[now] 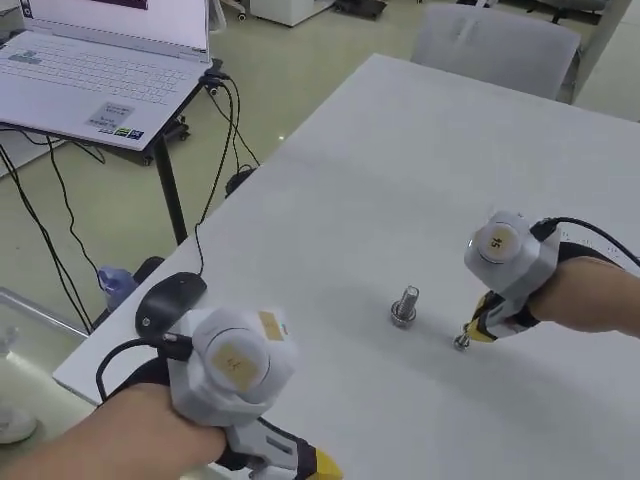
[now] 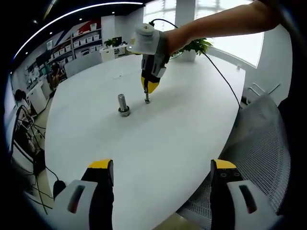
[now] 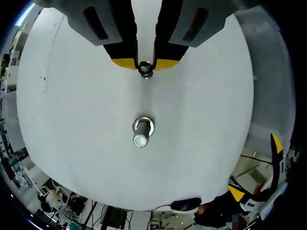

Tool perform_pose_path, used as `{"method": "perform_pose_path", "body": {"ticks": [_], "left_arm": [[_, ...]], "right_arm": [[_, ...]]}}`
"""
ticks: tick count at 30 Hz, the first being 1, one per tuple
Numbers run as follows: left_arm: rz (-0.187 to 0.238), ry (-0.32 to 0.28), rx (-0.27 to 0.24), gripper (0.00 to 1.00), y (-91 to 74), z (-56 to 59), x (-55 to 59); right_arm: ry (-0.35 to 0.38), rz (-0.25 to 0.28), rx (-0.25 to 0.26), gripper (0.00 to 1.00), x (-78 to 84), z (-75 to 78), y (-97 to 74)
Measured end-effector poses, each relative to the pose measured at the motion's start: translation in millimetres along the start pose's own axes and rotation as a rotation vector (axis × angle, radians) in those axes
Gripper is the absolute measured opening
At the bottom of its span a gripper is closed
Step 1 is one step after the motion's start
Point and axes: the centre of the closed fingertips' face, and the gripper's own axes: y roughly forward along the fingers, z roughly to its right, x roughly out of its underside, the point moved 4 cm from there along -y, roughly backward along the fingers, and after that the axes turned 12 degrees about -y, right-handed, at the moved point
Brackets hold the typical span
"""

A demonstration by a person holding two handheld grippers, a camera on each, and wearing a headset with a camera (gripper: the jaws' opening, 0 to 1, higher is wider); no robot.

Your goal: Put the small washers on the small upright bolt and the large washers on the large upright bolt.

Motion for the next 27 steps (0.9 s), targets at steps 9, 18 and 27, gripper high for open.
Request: {"method": "perform_pose_path", "body": {"ticks": [9, 18, 27], "left_arm": [[-0.014, -0.008, -0.006, 0.81, -1.9, -2.7, 5.3], [-0.023, -0.013, -0.006, 0.81, -2.0, -3.0, 9.4], [-0.029, -0.013, -0.005, 0.8, -1.7, -2.1, 10.9]], "right_arm": [[-0.005, -0.015, -0.015, 0.13, 2.6, 1.3, 17.3], [-0.011, -0.031, -0.021, 0.13, 4.7, 0.7, 29.2], [-0.004, -0.03, -0.021, 0.14, 5.0, 1.3, 30.1]]}}
